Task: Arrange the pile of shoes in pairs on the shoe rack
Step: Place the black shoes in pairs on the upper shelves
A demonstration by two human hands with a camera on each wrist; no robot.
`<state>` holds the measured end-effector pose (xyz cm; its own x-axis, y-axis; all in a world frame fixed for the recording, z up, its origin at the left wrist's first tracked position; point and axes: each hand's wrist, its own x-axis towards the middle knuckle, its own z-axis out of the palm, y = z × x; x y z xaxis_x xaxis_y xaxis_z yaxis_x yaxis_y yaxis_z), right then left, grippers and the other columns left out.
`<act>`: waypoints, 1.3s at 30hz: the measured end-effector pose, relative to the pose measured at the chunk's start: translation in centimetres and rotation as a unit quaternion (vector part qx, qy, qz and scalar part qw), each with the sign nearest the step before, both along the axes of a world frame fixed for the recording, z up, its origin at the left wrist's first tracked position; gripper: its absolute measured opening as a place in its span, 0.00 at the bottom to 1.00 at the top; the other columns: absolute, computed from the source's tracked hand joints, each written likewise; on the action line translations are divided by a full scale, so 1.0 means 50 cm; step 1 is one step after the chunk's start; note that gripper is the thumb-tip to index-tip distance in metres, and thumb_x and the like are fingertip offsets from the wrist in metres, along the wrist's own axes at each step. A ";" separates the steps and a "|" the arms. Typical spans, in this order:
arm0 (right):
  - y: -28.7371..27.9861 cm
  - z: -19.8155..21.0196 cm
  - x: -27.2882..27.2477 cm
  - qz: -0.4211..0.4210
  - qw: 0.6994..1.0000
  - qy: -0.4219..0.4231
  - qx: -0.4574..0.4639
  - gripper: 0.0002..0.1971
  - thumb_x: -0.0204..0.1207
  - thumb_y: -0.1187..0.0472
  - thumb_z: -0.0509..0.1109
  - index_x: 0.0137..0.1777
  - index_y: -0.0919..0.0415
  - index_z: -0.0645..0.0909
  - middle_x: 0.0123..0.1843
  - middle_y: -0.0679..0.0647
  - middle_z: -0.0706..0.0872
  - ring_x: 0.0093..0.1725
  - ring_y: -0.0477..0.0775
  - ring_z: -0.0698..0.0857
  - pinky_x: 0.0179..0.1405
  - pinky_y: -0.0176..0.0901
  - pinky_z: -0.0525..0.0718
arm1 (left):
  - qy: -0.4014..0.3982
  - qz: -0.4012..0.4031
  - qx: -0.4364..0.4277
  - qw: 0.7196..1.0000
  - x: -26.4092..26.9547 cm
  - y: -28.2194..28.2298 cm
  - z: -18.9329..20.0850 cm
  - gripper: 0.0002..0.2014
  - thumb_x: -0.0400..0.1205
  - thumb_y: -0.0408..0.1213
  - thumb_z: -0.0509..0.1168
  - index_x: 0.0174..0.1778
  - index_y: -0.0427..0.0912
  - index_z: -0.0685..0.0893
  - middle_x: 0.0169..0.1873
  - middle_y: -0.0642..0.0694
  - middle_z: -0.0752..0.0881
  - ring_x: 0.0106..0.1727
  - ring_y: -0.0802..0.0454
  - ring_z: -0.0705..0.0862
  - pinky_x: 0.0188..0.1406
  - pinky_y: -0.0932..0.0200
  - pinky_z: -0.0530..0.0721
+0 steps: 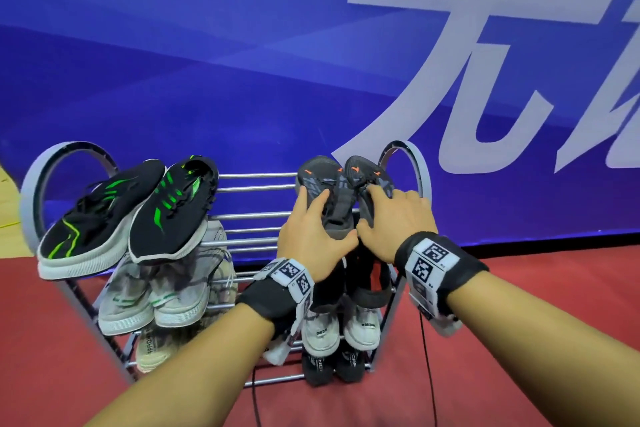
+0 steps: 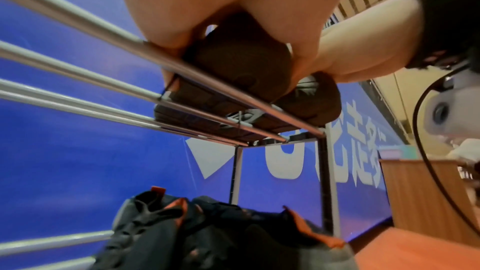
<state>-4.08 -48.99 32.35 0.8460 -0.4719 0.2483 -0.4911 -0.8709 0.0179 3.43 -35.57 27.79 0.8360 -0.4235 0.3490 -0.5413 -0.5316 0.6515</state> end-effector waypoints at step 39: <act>-0.022 0.029 -0.015 0.062 0.972 -0.101 0.202 0.25 0.68 0.44 0.66 0.66 0.46 0.86 0.63 0.52 0.87 0.67 0.61 0.82 0.63 0.56 0.85 | 0.028 -0.011 0.013 0.999 -0.005 -0.029 0.011 0.38 0.80 0.64 0.61 0.85 0.55 0.62 0.87 0.48 0.54 0.86 0.46 0.61 0.76 0.44 0.71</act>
<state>-4.82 -50.07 33.81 0.8552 -0.4638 0.2312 -0.3403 -0.8391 -0.4243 3.20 -37.03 28.34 0.8442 -0.4499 0.2914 -0.5165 -0.5373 0.6667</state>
